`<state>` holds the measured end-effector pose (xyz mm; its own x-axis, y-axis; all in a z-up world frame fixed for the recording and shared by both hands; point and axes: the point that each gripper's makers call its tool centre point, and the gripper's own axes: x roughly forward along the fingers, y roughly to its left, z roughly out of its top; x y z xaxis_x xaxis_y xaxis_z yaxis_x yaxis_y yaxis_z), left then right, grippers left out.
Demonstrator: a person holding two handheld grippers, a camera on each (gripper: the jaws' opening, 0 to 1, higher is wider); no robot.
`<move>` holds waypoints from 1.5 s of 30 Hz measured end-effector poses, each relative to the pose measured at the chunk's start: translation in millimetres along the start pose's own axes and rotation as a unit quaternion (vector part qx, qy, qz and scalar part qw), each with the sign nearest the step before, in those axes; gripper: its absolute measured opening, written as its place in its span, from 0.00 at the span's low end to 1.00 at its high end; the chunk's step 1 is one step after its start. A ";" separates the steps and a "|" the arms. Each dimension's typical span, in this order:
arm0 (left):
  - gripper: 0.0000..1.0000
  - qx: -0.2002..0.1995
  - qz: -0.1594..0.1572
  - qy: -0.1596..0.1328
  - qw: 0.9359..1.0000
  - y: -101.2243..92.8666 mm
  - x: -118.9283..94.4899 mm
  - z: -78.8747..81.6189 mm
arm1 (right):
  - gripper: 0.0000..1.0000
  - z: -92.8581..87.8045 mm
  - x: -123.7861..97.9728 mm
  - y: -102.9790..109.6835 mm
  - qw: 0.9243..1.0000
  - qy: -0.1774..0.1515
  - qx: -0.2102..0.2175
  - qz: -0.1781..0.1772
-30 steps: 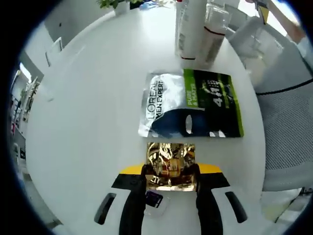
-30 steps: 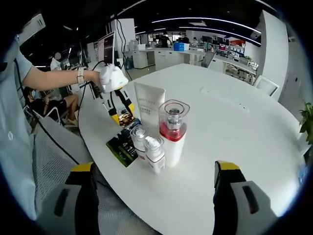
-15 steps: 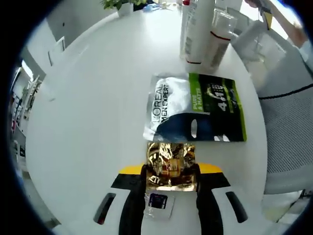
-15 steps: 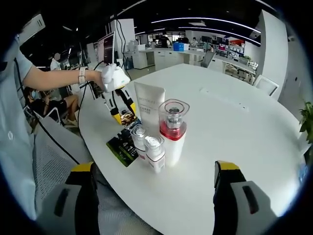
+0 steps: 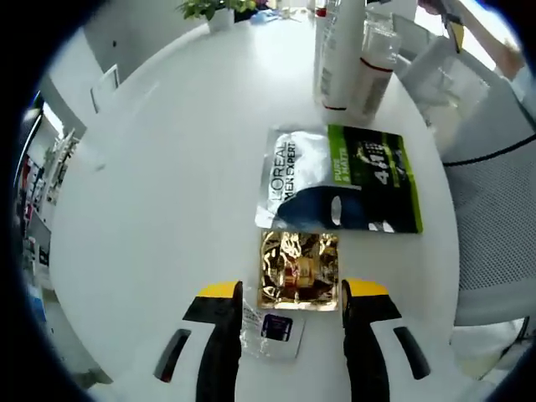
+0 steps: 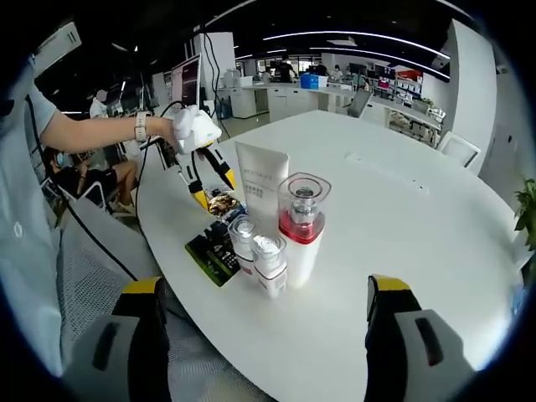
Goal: Arrange the skincare products in the storage area until every visible bottle or jar stands upright without overlapping.
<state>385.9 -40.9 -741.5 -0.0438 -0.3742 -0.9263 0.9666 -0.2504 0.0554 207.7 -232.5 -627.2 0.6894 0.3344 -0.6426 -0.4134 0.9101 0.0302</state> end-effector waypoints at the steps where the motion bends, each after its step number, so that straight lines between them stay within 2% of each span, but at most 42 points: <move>1: 0.47 -0.005 0.001 0.000 1.000 1.5 -1.5 -2.6 | 1.00 0.2 -0.1 3.0 1.000 0.000 -0.001 0.001; 10: 0.46 -0.008 0.015 0.028 0.999 11.2 -2.2 -26.2 | 1.00 0.3 0.9 6.1 1.000 0.002 -0.003 0.005; 14: 0.49 0.003 0.014 0.024 1.000 10.3 -7.0 -24.8 | 1.00 -0.4 1.0 6.3 1.000 0.005 -0.002 0.005; 16: 0.50 -0.004 0.016 0.024 1.000 11.0 -8.8 -24.3 | 1.00 -0.9 1.2 6.4 1.000 0.005 -0.001 0.004; 20: 0.50 -0.001 0.021 0.031 0.999 10.4 -9.5 -29.1 | 1.00 -2.3 2.3 8.1 1.000 0.008 0.000 0.007; 26: 0.61 0.034 0.038 0.031 0.998 2.1 -11.5 -21.0 | 1.00 -2.9 1.9 8.1 1.000 0.008 0.002 0.007; 29: 0.61 0.041 0.042 0.015 0.998 -1.5 -10.7 -11.0 | 1.00 -3.4 1.9 8.1 1.000 0.008 0.002 0.007; 32: 0.62 0.045 0.041 0.012 0.998 -3.6 -5.9 -5.9 | 1.00 -2.8 1.7 8.4 1.000 0.007 0.002 0.008; 34: 0.60 0.051 0.037 0.013 0.998 -5.2 -2.1 -3.6 | 1.00 -2.1 1.1 8.7 1.000 0.006 0.001 0.008; 36: 0.55 0.083 0.022 0.000 0.996 -11.2 0.1 4.4 | 1.00 -1.8 0.0 7.8 1.000 0.005 0.001 0.006; 38: 0.52 0.074 0.020 -0.001 0.997 -13.9 -0.2 6.8 | 1.00 -2.5 -1.1 6.4 1.000 0.005 0.003 0.004; 41: 0.46 0.082 -0.014 -0.002 0.997 -25.2 3.7 9.1 | 1.00 -4.5 -1.6 5.2 1.000 0.006 0.005 0.002; 45: 0.42 0.071 -0.006 -0.004 0.997 -20.5 4.2 12.2 | 1.00 -5.4 -1.9 5.5 1.000 0.006 0.007 0.003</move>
<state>362.8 -48.2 -742.0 -0.0581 -0.3776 -0.9241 0.9202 -0.3792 0.0971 201.0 -229.5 -630.0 0.6804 0.3363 -0.6512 -0.4085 0.9117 0.0440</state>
